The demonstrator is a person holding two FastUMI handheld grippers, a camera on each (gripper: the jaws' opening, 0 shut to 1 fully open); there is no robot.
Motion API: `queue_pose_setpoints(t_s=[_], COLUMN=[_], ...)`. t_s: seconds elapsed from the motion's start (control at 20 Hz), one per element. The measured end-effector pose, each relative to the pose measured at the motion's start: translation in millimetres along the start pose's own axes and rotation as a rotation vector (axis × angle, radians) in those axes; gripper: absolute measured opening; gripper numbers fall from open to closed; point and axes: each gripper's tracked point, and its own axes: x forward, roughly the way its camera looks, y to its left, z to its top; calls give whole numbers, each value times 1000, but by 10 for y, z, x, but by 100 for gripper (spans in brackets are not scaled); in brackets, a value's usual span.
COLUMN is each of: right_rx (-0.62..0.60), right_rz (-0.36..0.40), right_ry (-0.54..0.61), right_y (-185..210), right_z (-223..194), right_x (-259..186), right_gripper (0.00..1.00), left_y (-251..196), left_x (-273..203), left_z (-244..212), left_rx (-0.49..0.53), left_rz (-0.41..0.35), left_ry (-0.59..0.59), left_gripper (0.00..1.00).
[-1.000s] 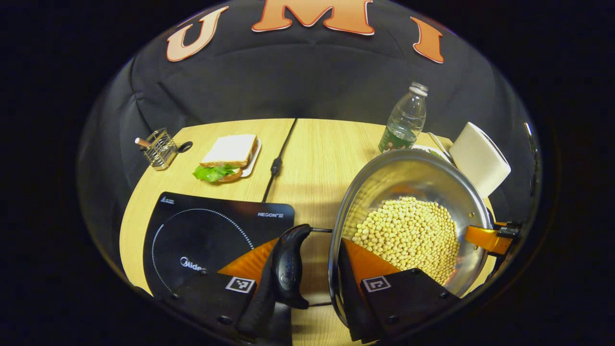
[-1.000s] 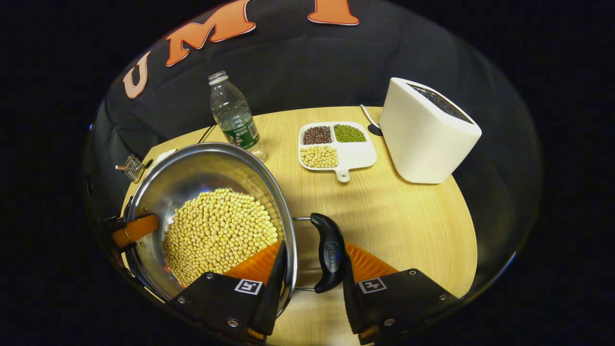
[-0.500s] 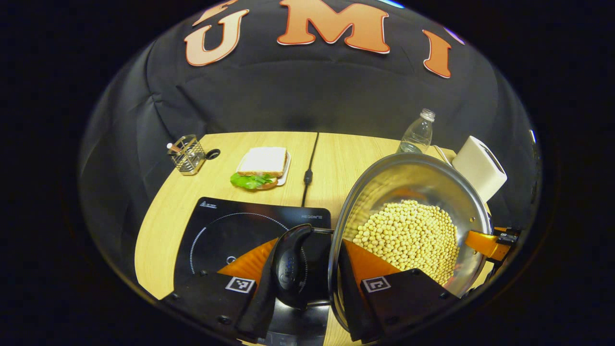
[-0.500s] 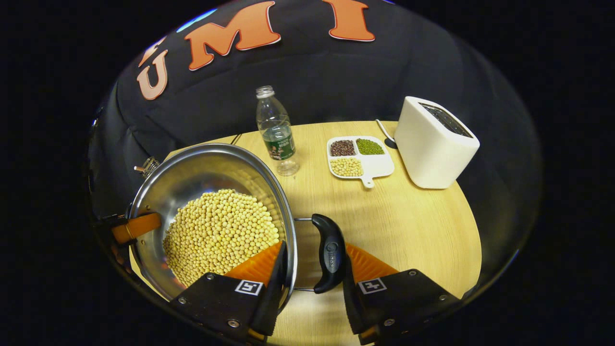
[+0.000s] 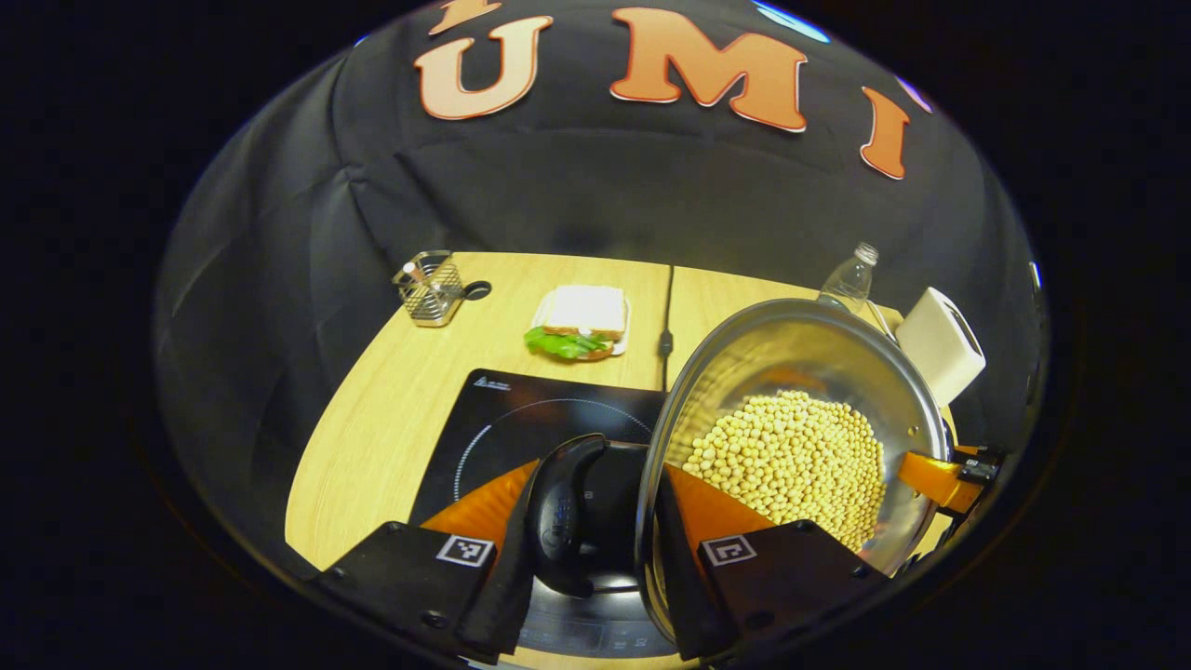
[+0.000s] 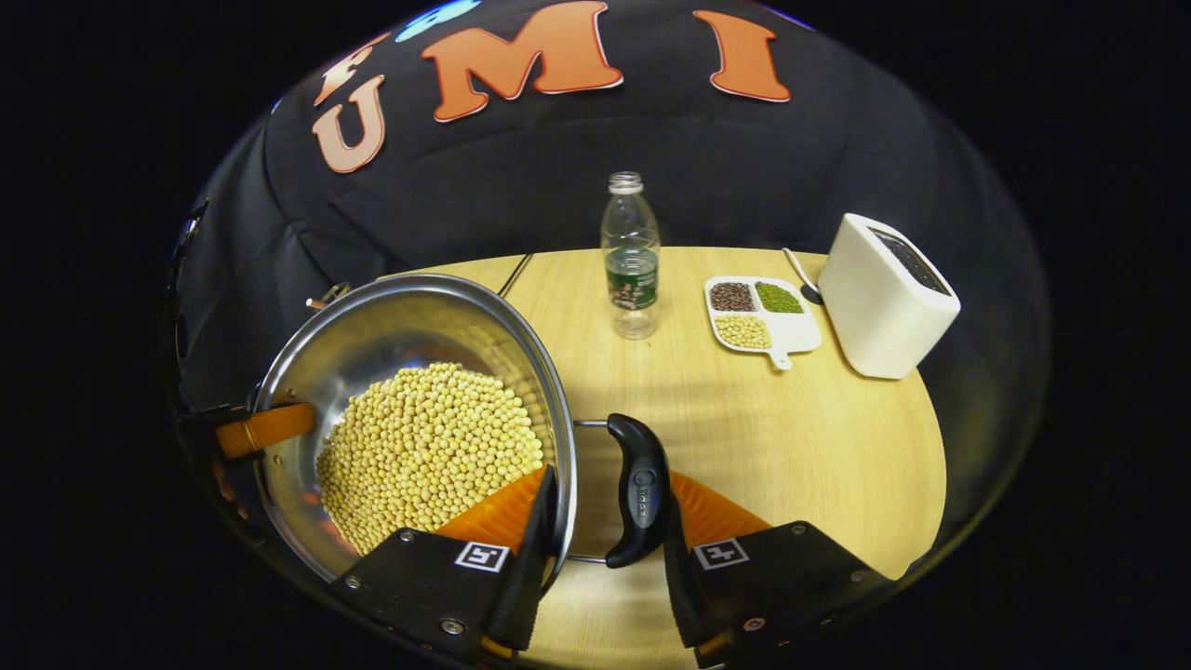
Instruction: First push the handle of the pot to place it horizontally, then grasp the pot with both hands and set it on the induction cooktop.
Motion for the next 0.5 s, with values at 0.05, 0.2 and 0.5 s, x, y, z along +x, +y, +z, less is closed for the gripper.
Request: queue_pose_setpoints(t_s=[0.05,0.2,0.5], right_rx=[-5,-26,-31], right_rz=[4,15,37], right_ry=[1,-8,7], right_y=[-13,-10,-90], right_z=[-2,10,83], right_x=[9,57,4], right_gripper=[53,57,58], left_y=[62,119,21], left_x=[-37,-168,-102], left_z=[40,66,-47], left_rx=[-9,-32,-37], left_rz=[5,20,38], left_ry=[-5,-13,-7], left_gripper=[67,65,65])
